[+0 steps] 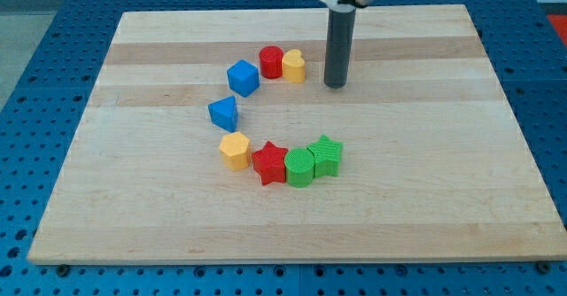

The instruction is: Push the green blocks into the red star

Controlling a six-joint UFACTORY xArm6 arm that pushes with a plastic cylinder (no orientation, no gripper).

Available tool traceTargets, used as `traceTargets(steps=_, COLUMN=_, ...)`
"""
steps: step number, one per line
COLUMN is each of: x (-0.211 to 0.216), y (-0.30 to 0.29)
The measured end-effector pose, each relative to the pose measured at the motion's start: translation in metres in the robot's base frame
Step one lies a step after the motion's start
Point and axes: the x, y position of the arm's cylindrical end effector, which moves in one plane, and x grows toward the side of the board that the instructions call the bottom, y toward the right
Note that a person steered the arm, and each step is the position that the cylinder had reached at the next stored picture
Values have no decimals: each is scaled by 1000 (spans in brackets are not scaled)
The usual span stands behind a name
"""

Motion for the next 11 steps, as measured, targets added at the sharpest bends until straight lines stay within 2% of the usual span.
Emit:
traceTargets(steps=1, x=57, y=19)
traceTargets(steps=2, x=93, y=27)
traceTargets(steps=4, x=137, y=16)
traceTargets(steps=11, x=155, y=-8)
